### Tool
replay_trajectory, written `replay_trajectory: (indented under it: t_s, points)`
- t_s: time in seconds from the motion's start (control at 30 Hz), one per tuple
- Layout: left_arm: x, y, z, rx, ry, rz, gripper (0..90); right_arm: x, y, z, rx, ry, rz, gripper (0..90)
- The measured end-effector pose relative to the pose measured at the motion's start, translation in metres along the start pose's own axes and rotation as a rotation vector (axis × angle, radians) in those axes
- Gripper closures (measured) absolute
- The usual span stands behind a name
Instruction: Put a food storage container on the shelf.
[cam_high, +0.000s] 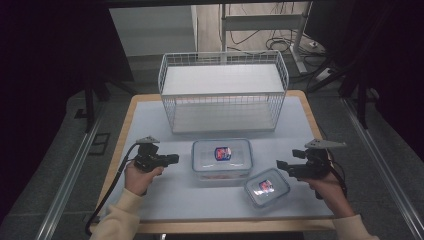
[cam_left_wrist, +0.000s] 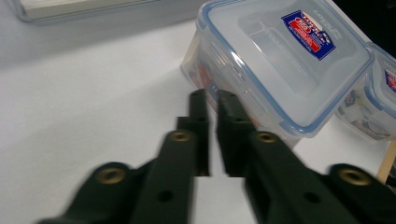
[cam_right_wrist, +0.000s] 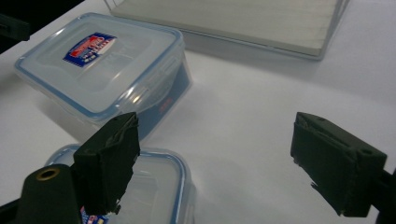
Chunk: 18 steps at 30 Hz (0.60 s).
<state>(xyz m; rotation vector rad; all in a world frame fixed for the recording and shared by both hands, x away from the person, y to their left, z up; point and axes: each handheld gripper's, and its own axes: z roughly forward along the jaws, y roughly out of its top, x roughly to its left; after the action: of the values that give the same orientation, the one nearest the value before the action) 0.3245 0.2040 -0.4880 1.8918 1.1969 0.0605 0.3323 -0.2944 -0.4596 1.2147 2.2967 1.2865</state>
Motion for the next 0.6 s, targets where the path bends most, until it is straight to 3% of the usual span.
replay_trajectory:
  t_s: [0.07,0.1,0.17,0.27,0.37,0.4,0.5,0.6]
  points:
    - [0.0,0.0,-0.001,-0.018,0.0,-0.006,63.6,0.002,0.001,0.0,-0.002,0.006,-0.001,15.4]
    - [0.0,0.002,-0.003,-0.048,-0.024,-0.033,54.6,0.005,0.003,0.001,-0.001,0.026,-0.004,15.4]
    - [0.001,0.004,-0.001,-0.054,-0.047,-0.063,42.3,0.007,0.005,0.001,-0.003,0.05,0.008,15.4]
    - [0.001,0.003,0.003,-0.034,-0.045,-0.073,25.8,0.012,0.007,0.004,0.001,0.096,0.036,14.8]
    - [0.001,0.003,0.005,-0.038,-0.075,-0.102,18.1,0.016,0.011,0.009,0.009,0.132,0.063,14.0]
    - [0.001,0.003,0.005,-0.038,-0.075,-0.102,17.2,0.016,0.011,0.009,0.009,0.132,0.063,14.0]
    - [0.002,0.004,0.01,-0.036,-0.135,-0.151,16.1,0.025,0.017,0.023,0.047,0.168,0.074,12.5]
    - [0.003,0.003,0.019,-0.015,-0.166,-0.169,15.8,0.03,0.022,0.032,0.068,0.187,0.073,11.8]
